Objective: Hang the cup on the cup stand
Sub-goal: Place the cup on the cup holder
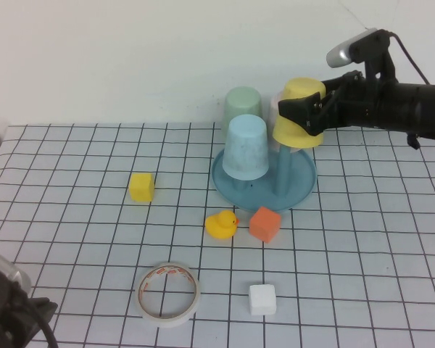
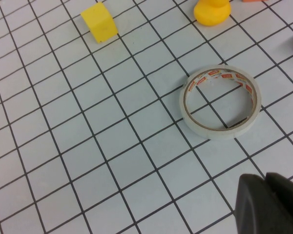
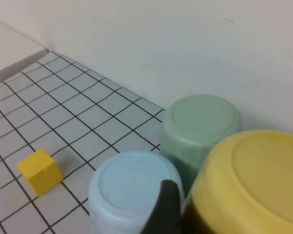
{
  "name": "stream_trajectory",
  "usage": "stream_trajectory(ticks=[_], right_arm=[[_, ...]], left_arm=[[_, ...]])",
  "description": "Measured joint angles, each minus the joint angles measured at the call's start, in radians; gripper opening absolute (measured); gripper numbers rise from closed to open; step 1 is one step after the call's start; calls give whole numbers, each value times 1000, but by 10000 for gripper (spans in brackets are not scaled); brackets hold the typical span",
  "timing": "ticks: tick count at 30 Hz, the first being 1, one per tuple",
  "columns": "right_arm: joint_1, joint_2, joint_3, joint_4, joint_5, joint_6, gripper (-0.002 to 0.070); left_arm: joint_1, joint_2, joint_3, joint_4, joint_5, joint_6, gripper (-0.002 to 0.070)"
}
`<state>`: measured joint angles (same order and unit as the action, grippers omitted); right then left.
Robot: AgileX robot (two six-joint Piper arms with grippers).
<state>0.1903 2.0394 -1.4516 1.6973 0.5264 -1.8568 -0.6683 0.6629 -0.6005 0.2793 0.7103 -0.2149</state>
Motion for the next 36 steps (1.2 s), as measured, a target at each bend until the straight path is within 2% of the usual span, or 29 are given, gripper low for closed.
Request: stream_trajectory(ticks=[11, 29, 36], right_arm=[[46, 0, 0, 4, -53, -51, 629], [46, 0, 0, 6, -10, -88, 625], [46, 0, 0, 6, -17, -71, 666]], left_arm=[[0, 0, 0, 0, 31, -3, 0], [0, 0, 0, 0, 72, -3, 0], [0, 0, 0, 0, 72, -3, 0]])
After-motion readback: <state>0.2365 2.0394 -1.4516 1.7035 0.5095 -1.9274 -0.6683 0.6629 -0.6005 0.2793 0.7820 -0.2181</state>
